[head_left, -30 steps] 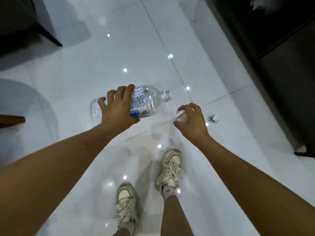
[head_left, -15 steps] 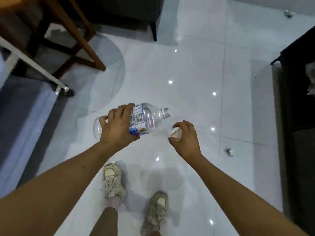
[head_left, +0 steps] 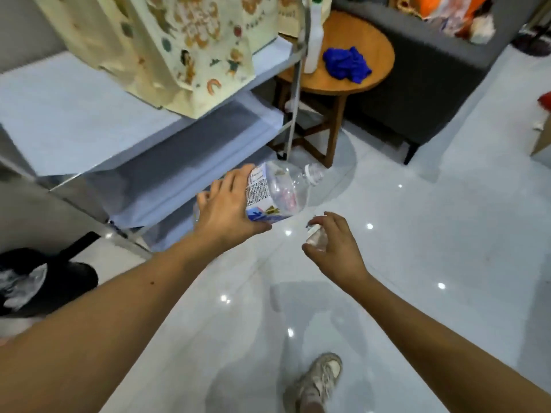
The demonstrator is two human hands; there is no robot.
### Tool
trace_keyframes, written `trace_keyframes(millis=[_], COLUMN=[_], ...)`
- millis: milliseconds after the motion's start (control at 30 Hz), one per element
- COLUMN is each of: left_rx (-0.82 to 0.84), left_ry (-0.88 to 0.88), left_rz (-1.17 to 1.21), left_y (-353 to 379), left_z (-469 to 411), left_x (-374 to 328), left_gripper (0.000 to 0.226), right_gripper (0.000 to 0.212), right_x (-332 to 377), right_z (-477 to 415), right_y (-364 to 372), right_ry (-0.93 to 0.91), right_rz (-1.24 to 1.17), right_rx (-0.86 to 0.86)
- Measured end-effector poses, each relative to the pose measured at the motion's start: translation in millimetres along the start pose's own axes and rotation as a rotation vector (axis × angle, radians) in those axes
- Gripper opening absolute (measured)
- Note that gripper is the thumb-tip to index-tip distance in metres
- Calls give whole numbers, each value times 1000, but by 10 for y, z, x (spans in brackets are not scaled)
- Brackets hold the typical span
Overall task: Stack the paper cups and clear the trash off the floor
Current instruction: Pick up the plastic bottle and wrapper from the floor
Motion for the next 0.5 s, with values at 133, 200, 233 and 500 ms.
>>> trace_keyframes(millis=[133, 200, 233, 500], left_rx=[-81, -108, -129, -398], left_ry=[-98, -202, -245, -568], left_rz=[-5, -7, -6, -50], left_y=[-1134, -1631, -1871, -3326], left_z=[951, 1494, 1740, 2937], left_x=[852, 1263, 1451, 2566], left_gripper=[100, 101, 101, 100], right_gripper=[43, 44, 44, 48], right_x=[1166, 1713, 1975, 3727], right_z=[627, 998, 1182, 2001], right_y=[602, 898, 1041, 1968], right_ry=[-79, -117, -149, -456], right_rz=[30, 36, 44, 140], right_rx=[96, 153, 190, 460])
Point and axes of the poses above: each hand's wrist, its own z-axis away from the middle knuckle, its own y-axis out of the palm, x = y × z, the point moved 1 cm from there along -z, towards the middle knuckle, and after that the axes turned 8 degrees about -x, right-handed, at the moved point
